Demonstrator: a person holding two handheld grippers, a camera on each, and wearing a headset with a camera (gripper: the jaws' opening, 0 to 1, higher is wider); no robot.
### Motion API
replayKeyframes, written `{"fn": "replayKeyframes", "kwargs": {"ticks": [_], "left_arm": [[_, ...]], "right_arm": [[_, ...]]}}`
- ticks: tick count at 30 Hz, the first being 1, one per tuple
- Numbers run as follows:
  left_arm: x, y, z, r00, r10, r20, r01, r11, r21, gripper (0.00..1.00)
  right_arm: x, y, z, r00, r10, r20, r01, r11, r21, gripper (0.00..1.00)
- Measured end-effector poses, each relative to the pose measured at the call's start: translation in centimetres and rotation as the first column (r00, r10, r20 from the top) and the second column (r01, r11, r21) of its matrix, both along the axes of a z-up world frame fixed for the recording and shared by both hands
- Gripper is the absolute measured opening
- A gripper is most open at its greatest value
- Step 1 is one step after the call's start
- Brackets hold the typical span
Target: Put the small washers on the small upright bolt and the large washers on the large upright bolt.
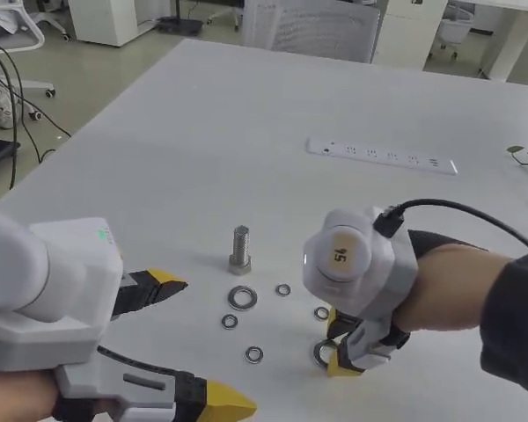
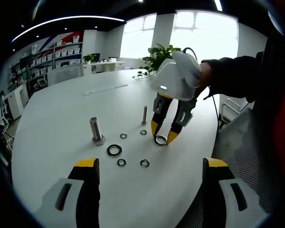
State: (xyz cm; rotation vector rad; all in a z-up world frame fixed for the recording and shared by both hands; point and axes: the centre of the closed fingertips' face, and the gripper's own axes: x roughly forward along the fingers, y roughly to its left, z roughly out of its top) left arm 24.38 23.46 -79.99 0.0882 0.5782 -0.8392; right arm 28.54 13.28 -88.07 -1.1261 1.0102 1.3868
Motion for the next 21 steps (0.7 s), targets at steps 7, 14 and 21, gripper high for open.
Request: {"fn": "replayKeyframes", "kwargs": {"ticks": [7,14,21], "left_arm": [[-0.12,-0.12,0.04,1.0,0.0,0.003,0.0,1.0,-0.001,0.89],[-0.13,-0.16,0.07,1.0,-0.004,0.003,0.004,1.0,0.0,0.88],[0.09,-0.15,0.13,1.0,-0.006,0.002,0.006,1.0,-0.002,0.87]], "right_arm": [[-0.03,-0.08,-0.08,1.0,-0.003,0.006,0.003,1.0,-0.006,0.25],[0.15,-0.04,0.02,1.0,-0.015,-0.006,0.015,1.0,0.014,0.24],[0.25,0.15,0.72,1.0,-0.021,-0.015,0.022,1.0,0.019,0.24]]}}
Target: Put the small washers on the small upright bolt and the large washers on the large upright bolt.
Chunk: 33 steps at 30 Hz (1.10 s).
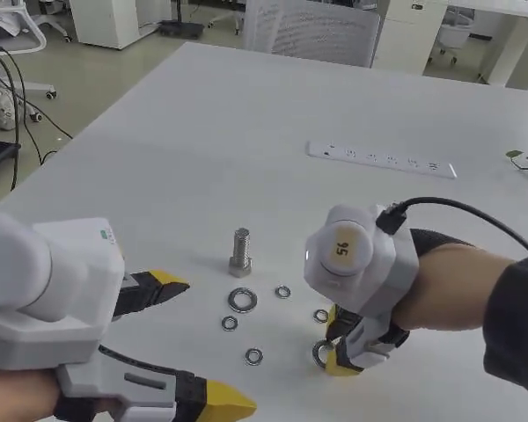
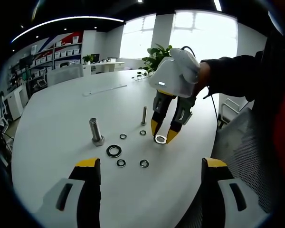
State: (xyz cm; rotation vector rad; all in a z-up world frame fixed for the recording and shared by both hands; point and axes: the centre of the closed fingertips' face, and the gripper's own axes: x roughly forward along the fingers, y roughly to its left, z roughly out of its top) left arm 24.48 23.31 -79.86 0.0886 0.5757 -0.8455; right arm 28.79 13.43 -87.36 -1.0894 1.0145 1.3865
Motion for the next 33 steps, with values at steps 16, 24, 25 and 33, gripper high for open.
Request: {"fn": "replayKeyframes", "kwargs": {"ticks": [16,24,25,33], "left_arm": [[0.4,-0.2,0.2,1.0,-0.008,0.005,0.008,1.0,-0.002,0.87],[0.4,-0.3,0.3,1.0,-0.012,0.009,0.012,1.0,0.001,0.86],[0.5,-0.2,0.3,1.0,-0.013,0.01,0.013,1.0,0.002,0.86],[0.5,-0.2,0.3,1.0,-0.01,0.016,0.01,1.0,0.002,0.86]], "right_arm": [[0.3,0.1,3.8,1.0,0.023,0.009,-0.023,1.0,-0.001,0.24],[1.7,1.0,7.3,0.998,0.043,0.054,-0.045,0.999,0.021,0.24],[1.8,1.1,7.7,0.997,0.045,0.057,-0.047,0.999,0.025,0.24],[3.6,2.3,10.6,0.991,0.079,0.105,-0.082,0.996,0.026,0.24]]}}
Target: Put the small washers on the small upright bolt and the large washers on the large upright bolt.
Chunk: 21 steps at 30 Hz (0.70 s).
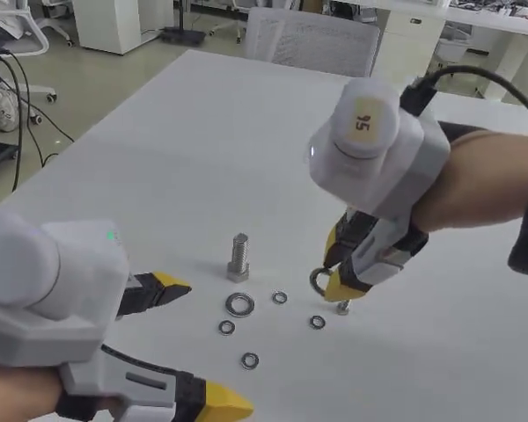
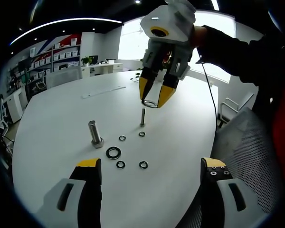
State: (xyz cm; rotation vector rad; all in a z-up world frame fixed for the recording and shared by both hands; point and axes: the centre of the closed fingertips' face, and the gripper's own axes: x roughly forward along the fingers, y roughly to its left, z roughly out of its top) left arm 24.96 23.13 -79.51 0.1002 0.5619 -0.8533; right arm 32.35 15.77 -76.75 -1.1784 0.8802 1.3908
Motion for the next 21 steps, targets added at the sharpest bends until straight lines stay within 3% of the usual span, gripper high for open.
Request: {"fn": "replayKeyframes", "kwargs": {"ticks": [14,21], "left_arm": [[0.0,0.0,0.0,1.0,0.0,0.003,0.0,1.0,0.001,0.85],[-0.1,0.2,-0.2,1.0,0.001,0.002,-0.001,1.0,0.002,0.85]], "right_arm": [[2.4,3.3,2.6,0.997,0.064,0.045,-0.064,0.998,0.001,0.24],[3.6,6.4,3.2,0.992,0.103,0.067,-0.104,0.994,0.02,0.24]]}}
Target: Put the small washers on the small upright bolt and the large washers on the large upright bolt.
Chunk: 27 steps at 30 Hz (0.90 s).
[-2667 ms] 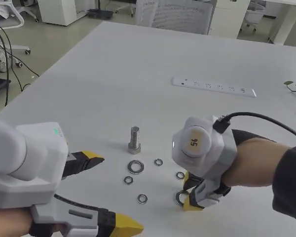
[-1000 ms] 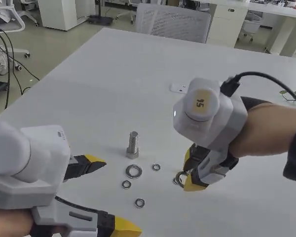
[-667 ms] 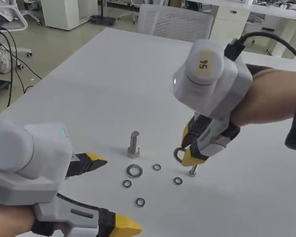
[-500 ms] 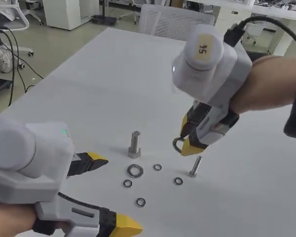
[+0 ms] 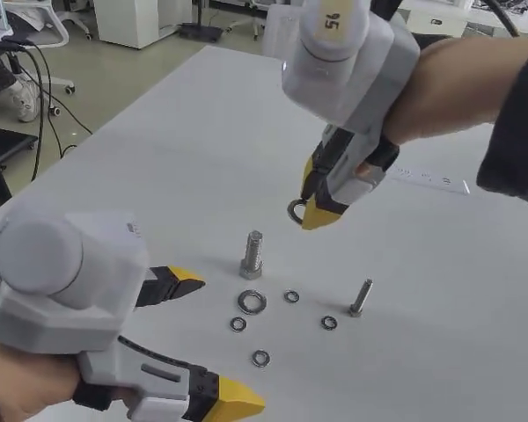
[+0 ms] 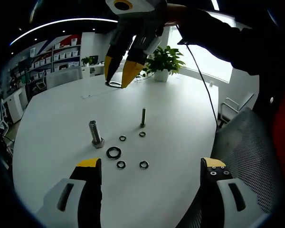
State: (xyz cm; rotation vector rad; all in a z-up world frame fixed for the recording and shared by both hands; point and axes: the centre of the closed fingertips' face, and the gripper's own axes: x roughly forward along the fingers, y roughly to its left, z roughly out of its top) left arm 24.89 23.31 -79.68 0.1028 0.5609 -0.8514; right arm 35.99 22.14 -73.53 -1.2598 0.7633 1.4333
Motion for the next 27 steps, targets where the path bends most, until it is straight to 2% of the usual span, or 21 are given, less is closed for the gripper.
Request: {"fn": "replayKeyframes", "kwargs": {"ticks": [5,11,15,18,21,27], "left_arm": [[-0.1,0.0,-0.1,1.0,-0.002,-0.004,0.002,1.0,0.003,0.85],[-0.1,0.2,-0.2,1.0,0.005,-0.004,-0.005,1.0,0.001,0.85],[-0.2,0.2,-0.4,1.0,0.003,-0.005,-0.003,1.0,0.002,0.85],[-0.3,0.2,-0.4,1.0,0.003,-0.008,-0.003,1.0,0.002,0.85],[-0.4,0.2,-0.4,1.0,0.005,-0.007,-0.005,1.0,0.001,0.85],[-0.6,0.1,-0.4,1.0,0.005,-0.01,-0.005,1.0,0.001,0.85]], "right_arm": [[0.4,1.8,-0.8,1.0,0.022,-0.006,-0.022,1.0,0.002,0.24],[0.9,2.8,-2.0,0.999,0.033,-0.014,-0.033,0.999,-0.003,0.24],[0.8,3.1,-3.0,0.999,0.037,-0.015,-0.037,0.999,-0.017,0.24],[1.1,3.4,-3.8,0.999,0.031,-0.038,-0.032,0.999,-0.025,0.24],[1.3,3.3,-4.5,0.999,0.034,-0.03,-0.035,0.998,-0.045,0.24],[1.4,3.6,-5.4,0.998,0.031,-0.05,-0.034,0.998,-0.055,0.24]]}}
